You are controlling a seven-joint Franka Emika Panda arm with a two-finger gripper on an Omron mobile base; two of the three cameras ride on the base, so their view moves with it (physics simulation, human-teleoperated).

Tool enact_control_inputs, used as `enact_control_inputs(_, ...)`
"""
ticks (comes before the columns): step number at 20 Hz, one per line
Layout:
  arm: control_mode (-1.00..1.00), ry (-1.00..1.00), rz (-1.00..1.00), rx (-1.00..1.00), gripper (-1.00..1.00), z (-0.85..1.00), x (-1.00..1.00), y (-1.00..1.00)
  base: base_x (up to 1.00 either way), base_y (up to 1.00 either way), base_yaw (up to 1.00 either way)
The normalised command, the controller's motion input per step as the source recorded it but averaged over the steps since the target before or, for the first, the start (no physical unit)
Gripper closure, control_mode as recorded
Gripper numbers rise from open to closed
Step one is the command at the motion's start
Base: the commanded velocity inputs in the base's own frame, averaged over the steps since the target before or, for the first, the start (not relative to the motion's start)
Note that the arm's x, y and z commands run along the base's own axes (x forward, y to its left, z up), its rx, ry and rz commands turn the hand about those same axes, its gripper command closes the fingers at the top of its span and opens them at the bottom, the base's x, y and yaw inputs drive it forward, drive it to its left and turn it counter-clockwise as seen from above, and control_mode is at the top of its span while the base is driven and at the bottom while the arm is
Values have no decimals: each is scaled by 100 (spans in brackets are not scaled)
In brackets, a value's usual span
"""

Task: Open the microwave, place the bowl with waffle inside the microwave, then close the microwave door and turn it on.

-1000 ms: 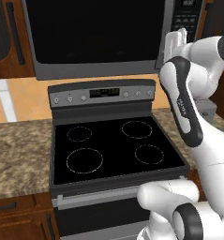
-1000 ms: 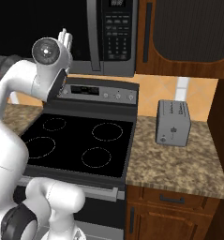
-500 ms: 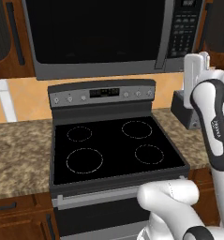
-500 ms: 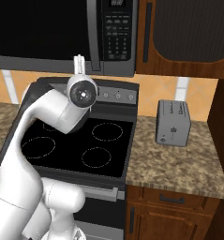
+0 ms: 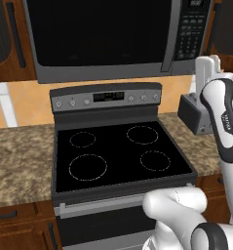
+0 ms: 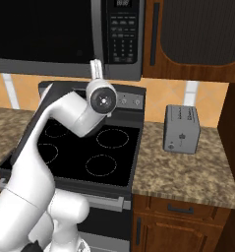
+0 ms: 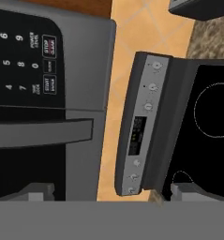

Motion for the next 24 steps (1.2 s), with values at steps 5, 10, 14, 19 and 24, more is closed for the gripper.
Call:
enact_control_inputs(5, -100, -1, -1, -1, -100, 15, 23, -30, 0, 0, 0)
enact_control_inputs(10, -100, -9, 0, 0, -100, 12, 0, -13, 0, 0, 0)
enact_control_inputs(14, -100, -9, 5, 1, -100, 13, 7, 0, 0, 0, 0)
enact_control_inputs(19, -100, -5, 5, 0, -100, 4, 9, 0, 0, 0, 0)
enact_control_inputs(24, -100, -2, 5, 0, -100, 0, 14, 0, 0, 0, 0)
